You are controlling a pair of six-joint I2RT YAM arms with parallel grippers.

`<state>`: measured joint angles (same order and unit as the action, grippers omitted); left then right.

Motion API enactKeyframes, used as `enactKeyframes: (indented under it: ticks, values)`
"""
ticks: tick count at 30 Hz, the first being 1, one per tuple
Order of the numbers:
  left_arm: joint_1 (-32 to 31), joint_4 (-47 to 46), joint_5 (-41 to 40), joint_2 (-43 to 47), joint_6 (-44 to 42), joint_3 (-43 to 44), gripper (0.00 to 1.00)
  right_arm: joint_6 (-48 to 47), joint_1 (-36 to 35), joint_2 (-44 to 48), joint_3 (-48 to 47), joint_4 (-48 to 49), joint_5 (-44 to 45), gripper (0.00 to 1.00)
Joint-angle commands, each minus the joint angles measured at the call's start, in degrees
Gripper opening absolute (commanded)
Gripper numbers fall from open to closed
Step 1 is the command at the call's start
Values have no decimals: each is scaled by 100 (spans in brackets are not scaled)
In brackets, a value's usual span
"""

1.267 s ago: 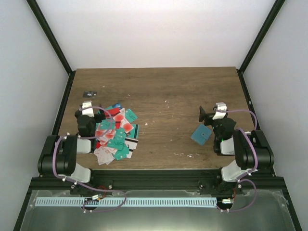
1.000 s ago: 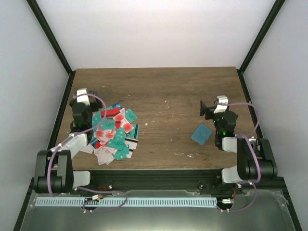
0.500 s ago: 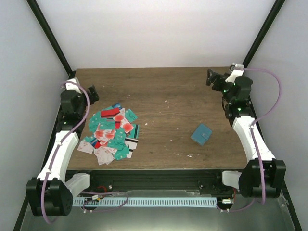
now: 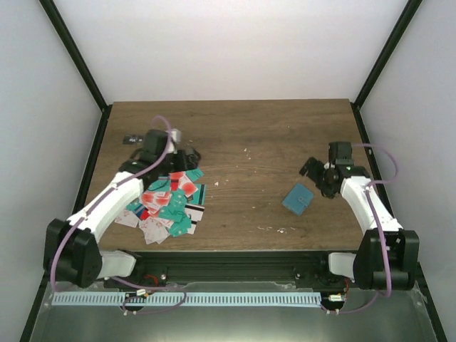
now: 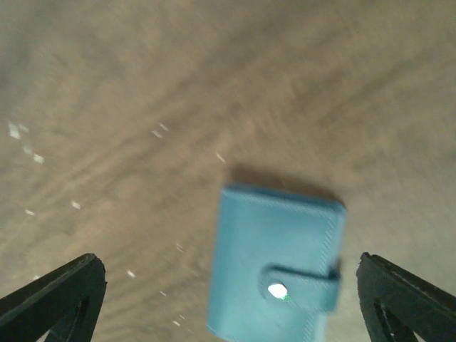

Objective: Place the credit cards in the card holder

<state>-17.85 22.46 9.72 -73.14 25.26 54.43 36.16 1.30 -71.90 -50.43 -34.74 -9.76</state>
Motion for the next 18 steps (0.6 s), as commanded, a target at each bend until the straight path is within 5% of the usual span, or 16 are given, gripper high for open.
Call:
enactKeyframes:
  ticks: [1, 10, 18]
  values:
    - [-1034, -57, 328, -741, 223, 566, 93, 275, -7, 435, 534, -652, 111, 96]
    - [-2447, -33, 1422, -3355, -109, 2487, 79, 170, 59, 394, 1198, -295, -263, 74]
    - [-2880, 309, 1950, -4833, -352, 3896, 69, 321, 65, 312, 1424, -74, -323, 63]
